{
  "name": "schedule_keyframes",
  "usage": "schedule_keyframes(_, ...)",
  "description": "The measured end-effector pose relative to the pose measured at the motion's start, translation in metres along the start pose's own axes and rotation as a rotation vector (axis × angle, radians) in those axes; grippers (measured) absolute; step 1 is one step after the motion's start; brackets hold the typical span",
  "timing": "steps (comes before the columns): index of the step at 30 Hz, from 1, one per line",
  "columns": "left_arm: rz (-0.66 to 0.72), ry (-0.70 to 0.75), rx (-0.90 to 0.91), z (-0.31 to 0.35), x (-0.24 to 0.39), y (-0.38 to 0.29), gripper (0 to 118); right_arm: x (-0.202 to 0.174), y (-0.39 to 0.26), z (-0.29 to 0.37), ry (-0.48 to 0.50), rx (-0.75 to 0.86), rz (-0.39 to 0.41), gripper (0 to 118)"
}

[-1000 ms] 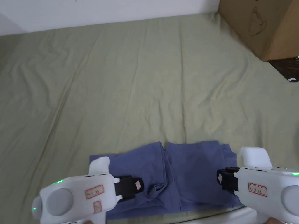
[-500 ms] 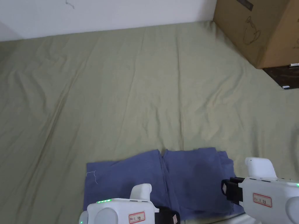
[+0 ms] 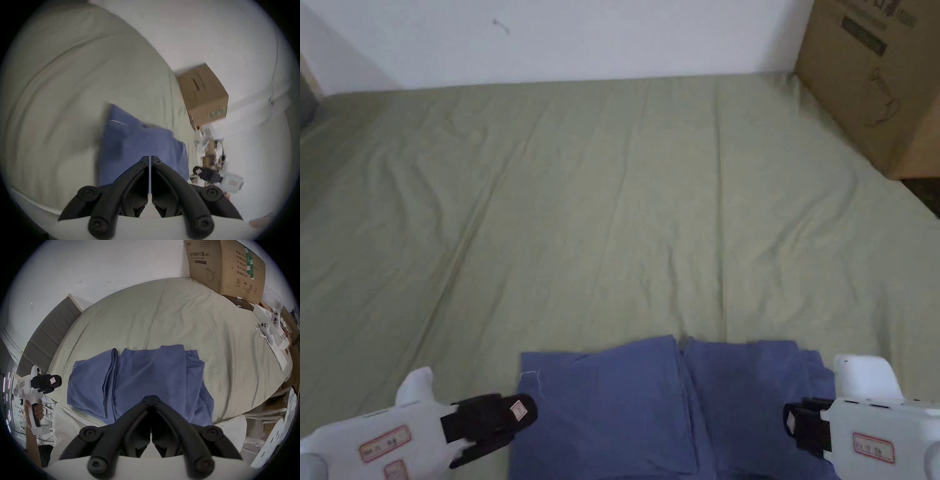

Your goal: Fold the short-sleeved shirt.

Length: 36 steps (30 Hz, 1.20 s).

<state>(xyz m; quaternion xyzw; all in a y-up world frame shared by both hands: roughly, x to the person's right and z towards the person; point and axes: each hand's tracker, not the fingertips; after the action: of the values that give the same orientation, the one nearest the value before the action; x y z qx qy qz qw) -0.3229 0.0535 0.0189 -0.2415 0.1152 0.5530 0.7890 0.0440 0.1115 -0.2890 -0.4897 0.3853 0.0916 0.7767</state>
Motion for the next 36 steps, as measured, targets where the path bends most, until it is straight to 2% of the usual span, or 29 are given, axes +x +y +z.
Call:
schedule_keyframes(1, 0.05, -0.027, -0.01, 0.004, -0.015, 0.001, 17, -0.004, 0.001, -0.002, 0.005, -0.006, 0.01, 0)
schedule_keyframes(2, 0.104, -0.061, -0.036, 0.007, -0.028, 0.0, 45, -0.009, 0.002, -0.003, 0.012, -0.015, 0.023, 0)
schedule_keyframes(3, 0.124, -0.084, -0.056, 0.007, -0.037, -0.001, 80, -0.013, 0.003, -0.005, 0.015, -0.019, 0.036, 0)
schedule_keyframes(4, 0.128, -0.084, -0.062, 0.007, -0.044, -0.002, 91, -0.017, 0.004, -0.006, 0.017, -0.024, 0.051, 0)
schedule_keyframes(8, 0.122, -0.08, -0.058, -0.005, -0.045, -0.008, 94, -0.03, 0.011, -0.007, 0.033, -0.017, 0.074, 0)
schedule_keyframes(9, 0.136, -0.096, -0.058, -0.01, -0.046, -0.006, 99, -0.033, 0.012, -0.007, 0.038, -0.017, 0.071, 0)
schedule_keyframes(14, 0.208, -0.222, -0.084, -0.041, -0.056, 0.014, 106, -0.043, 0.016, -0.01, 0.045, -0.02, 0.084, 0)
schedule_keyframes(17, 0.166, -0.22, -0.147, -0.055, -0.051, 0.019, 104, -0.045, 0.016, -0.013, 0.054, -0.03, 0.086, 0)
schedule_keyframes(18, 0.14, -0.219, -0.169, -0.057, -0.048, 0.021, 94, -0.046, 0.016, -0.015, 0.055, -0.037, 0.083, 0)
schedule_keyframes(19, 0.115, -0.164, -0.182, -0.058, -0.045, 0.022, 67, -0.046, 0.016, -0.017, 0.056, -0.043, 0.08, 0)
schedule_keyframes(20, 0.074, -0.08, -0.201, -0.061, -0.043, 0.02, 15, -0.047, 0.015, -0.018, 0.055, -0.05, 0.078, 0)
schedule_keyframes(21, 0.054, -0.001, -0.199, -0.062, -0.044, 0.02, 10, -0.048, 0.015, -0.019, 0.054, -0.055, 0.078, 0)
schedule_keyframes(24, 0.109, -0.1, -0.193, -0.055, -0.056, 0.028, 10, -0.051, 0.016, -0.022, 0.055, -0.069, 0.082, 0)
schedule_keyframes(26, 0.087, -0.124, -0.183, -0.048, -0.055, 0.035, 10, -0.055, 0.019, -0.023, 0.054, -0.068, 0.081, 0)
schedule_keyframes(30, 0.031, -0.073, -0.14, -0.016, -0.047, 0.051, 10, -0.061, 0.025, -0.025, 0.07, -0.061, 0.085, 0)
schedule_keyframes(33, 0.056, -0.039, -0.095, 0.016, -0.058, 0.069, 10, -0.064, 0.027, -0.026, 0.073, -0.058, 0.093, 0)
schedule_keyframes(36, 0.045, 0.067, -0.06, 0.052, -0.072, 0.084, 10, -0.064, 0.027, -0.03, 0.08, -0.063, 0.09, 0)
